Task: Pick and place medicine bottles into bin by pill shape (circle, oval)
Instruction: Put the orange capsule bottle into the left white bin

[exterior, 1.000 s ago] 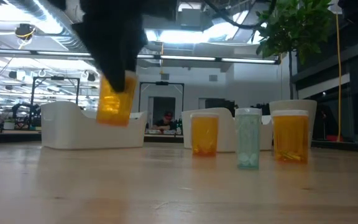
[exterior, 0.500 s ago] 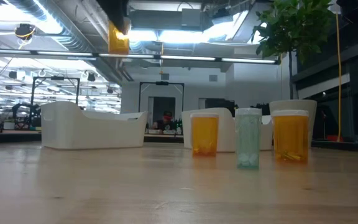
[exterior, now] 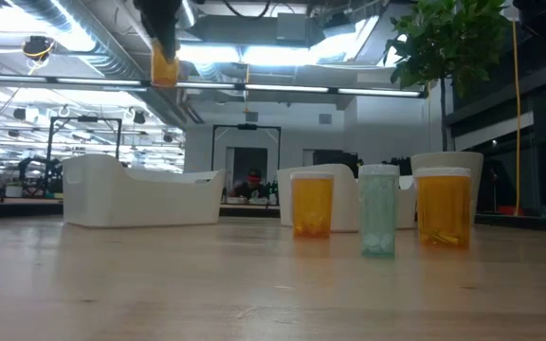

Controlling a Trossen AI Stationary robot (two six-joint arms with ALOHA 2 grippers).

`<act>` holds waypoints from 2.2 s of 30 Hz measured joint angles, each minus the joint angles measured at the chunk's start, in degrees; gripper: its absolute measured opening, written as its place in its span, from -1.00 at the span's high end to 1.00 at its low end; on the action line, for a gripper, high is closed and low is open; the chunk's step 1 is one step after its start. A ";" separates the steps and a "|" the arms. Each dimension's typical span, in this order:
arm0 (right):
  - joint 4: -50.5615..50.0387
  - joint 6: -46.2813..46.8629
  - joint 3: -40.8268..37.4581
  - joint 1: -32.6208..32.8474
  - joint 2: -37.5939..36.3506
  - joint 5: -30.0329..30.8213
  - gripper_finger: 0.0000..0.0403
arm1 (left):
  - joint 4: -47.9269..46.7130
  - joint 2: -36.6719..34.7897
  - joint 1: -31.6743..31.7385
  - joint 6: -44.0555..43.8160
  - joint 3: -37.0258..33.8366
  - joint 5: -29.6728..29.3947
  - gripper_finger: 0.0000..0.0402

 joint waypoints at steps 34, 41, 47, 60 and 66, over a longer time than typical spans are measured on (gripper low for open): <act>0.24 -0.15 0.00 0.02 0.00 0.99 -0.34 | 41.34 -0.59 13.08 8.93 -41.53 16.51 0.06; 0.22 -0.15 0.00 0.02 -0.02 1.01 -0.34 | 42.73 -0.58 12.07 8.64 -43.51 16.49 0.05; 0.22 -0.15 0.00 0.02 -0.02 1.01 -0.34 | 43.69 -0.48 10.91 8.53 -43.73 15.94 -0.03; 0.20 -0.17 0.00 0.02 -0.02 1.00 -0.34 | 43.73 -0.46 10.44 7.22 -43.73 13.72 -0.18; 0.20 -0.18 0.00 0.02 0.00 0.99 -0.34 | 43.84 -0.46 10.44 7.27 -43.73 13.52 -0.29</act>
